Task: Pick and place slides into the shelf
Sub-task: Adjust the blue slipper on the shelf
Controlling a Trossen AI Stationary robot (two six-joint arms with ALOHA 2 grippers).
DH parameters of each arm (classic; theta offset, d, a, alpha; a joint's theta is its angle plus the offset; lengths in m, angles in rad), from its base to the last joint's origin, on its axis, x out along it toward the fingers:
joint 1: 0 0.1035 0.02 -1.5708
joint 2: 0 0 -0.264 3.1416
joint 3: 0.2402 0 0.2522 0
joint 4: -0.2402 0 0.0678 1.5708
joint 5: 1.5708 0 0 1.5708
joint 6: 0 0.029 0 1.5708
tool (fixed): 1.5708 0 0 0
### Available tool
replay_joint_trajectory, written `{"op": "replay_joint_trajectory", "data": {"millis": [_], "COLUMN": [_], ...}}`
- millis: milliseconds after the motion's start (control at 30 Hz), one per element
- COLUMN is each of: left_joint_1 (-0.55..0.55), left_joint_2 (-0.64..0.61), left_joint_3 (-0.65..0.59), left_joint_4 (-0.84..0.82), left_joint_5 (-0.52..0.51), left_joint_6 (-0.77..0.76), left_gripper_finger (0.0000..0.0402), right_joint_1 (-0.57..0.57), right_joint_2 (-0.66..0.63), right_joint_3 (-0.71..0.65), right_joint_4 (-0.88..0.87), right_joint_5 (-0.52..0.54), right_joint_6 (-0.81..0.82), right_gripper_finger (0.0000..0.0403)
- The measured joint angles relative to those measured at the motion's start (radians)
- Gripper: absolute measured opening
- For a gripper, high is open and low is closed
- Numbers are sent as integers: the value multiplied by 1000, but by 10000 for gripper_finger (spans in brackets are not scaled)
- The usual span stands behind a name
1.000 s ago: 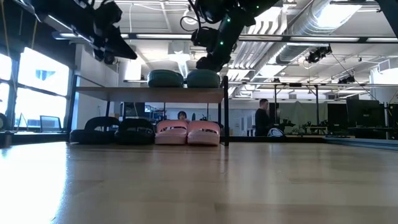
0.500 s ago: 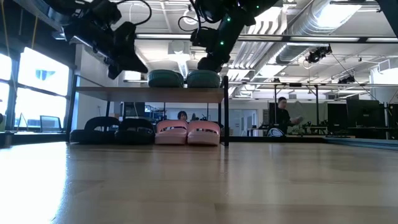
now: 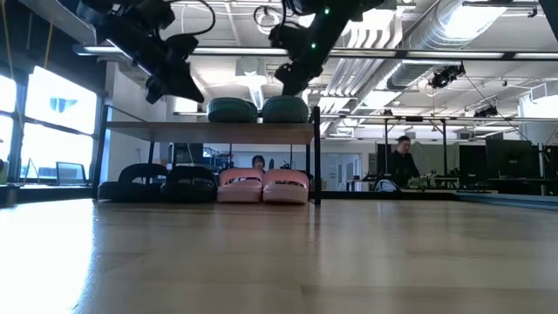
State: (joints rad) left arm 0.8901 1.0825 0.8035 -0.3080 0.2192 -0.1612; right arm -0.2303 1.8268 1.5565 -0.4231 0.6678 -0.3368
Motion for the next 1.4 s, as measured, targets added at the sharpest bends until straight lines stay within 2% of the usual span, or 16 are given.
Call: {"op": "replay_joint_trajectory", "data": {"millis": [133, 300, 400, 533, 600, 667, 767, 833, 967, 1133, 1300, 1400], "left_joint_1": [69, 121, 118, 103, 105, 104, 104, 104, 103, 81, 62, 62], "left_joint_2": [42, 108, 147, 176, 178, 178, 179, 186, 202, 214, 214, 214], "left_joint_3": [3, 3, 3, 3, 3, 3, 3, 3, 3, 3, 3, 3], "left_joint_4": [-13, -9, 11, 45, 58, 82, 89, 96, 123, 148, 161, 161], "left_joint_5": [9, 91, 93, 87, 84, 84, 84, 84, 84, 73, 71, 68], "left_joint_6": [-11, 2, 27, 42, 42, 42, 34, 34, 26, 21, 21, 22], "left_gripper_finger": [0, 0, 0, 0, 0, 0, 0, 0, 0, 0, 0, 0], "right_joint_1": [36, 91, 121, 150, 157, 159, 154, 133, 66, -45, -141, -169], "right_joint_2": [-44, -120, -170, -231, -253, -264, -267, -266, -257, -232, -155, -112], "right_joint_3": [0, 0, 0, 0, 0, 0, 0, 0, -2, -1, -1, -2], "right_joint_4": [-28, -57, -75, -133, -171, -221, -317, -410, -491, -487, -475, -438], "right_joint_5": [-24, -64, -120, -170, -165, -152, -43, 15, -1, -201, -401, -460], "right_joint_6": [24, 74, 98, 160, 203, 252, 357, 428, 518, 534, 507, 493], "right_gripper_finger": [188, 180, 151, 78, 31, 9, 16, 6, 2, 0, 0, 0]}}
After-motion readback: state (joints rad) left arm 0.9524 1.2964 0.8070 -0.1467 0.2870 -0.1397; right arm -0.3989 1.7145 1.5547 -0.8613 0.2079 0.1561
